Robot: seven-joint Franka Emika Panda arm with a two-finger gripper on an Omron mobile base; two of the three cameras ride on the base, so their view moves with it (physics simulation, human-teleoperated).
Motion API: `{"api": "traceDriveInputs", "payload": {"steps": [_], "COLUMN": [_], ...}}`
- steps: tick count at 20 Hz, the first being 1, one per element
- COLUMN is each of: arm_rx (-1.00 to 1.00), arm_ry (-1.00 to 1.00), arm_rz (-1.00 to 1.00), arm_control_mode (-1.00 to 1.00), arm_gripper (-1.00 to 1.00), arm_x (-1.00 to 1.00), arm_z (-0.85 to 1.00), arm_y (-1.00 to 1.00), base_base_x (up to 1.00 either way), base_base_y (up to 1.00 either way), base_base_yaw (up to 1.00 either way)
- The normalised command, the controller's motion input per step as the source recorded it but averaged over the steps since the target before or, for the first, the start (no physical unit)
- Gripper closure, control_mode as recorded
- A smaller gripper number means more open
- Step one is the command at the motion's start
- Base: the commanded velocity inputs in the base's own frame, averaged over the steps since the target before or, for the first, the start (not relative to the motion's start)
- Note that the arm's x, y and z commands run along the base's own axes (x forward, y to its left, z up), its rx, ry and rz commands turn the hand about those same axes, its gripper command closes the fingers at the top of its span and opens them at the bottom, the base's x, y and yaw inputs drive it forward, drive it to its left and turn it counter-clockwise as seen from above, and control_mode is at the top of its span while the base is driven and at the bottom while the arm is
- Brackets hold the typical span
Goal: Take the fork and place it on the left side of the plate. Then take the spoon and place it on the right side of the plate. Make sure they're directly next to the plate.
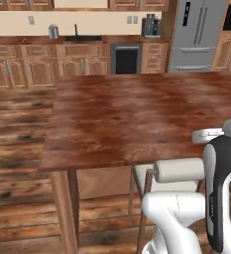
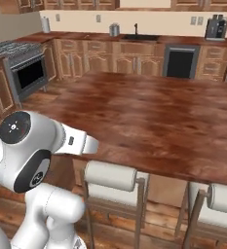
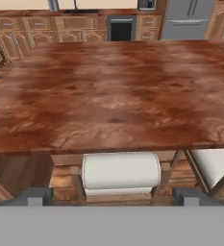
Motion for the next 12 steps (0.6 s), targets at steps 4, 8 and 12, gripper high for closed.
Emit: {"api": "traceDriveInputs", "payload": {"steps": [4, 8, 12], "arm_rx": [0.00, 0.00, 0.00], "arm_ry": [0.00, 0.00, 0.00], "arm_rz": [0.00, 0.00, 0.00], "arm_control_mode": [1.00, 1.00, 1.00], "arm_gripper": [-1.00, -1.00, -1.00], "arm_x": [0.00, 0.00, 0.00], "arm_z": [0.00, 0.00, 0.00], "arm_y": [0.00, 0.00, 0.00], "base_base_x": [0.33, 0.41, 0.58], "base_base_y": [1.00, 1.00, 1.00], "base_base_yaw": [0.00, 0.00, 0.00]}}
